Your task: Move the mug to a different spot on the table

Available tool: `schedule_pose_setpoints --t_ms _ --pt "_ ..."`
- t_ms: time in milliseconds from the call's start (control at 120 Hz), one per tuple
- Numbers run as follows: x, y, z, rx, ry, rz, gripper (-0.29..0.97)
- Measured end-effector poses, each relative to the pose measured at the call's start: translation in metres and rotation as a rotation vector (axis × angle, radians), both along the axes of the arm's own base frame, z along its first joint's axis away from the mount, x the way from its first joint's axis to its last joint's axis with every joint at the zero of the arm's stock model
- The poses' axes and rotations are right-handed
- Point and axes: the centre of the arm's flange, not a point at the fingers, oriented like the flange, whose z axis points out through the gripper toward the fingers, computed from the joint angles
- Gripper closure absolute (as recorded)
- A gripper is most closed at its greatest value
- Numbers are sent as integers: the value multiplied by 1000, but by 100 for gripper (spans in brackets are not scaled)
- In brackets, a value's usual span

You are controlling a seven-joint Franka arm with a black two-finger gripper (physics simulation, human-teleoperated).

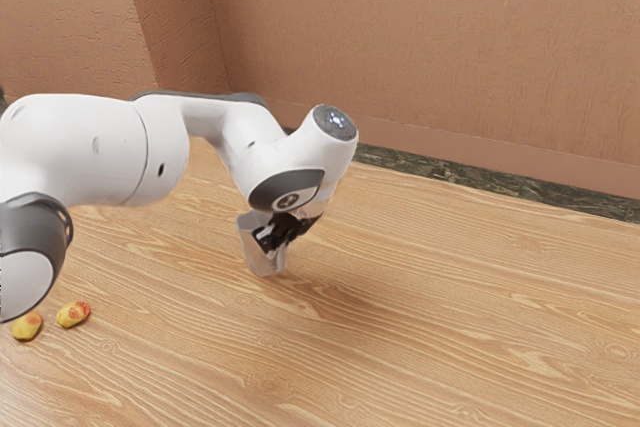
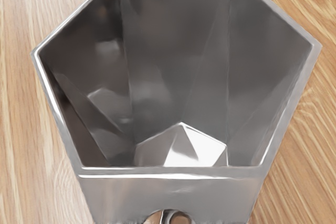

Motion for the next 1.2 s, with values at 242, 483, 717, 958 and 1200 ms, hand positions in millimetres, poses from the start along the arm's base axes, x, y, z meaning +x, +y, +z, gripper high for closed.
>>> schedule_pose_setpoints --t_ms 242,483,717,958,1200 --pt "0 18 -10 14 22 42 62" --pt "1 22 -21 20 27 52 63" --pt "3 21 -25 13 16 50 56" --pt "4 19 -25 -2 6 54 38" --pt "1 6 -27 -93 13 106 25"
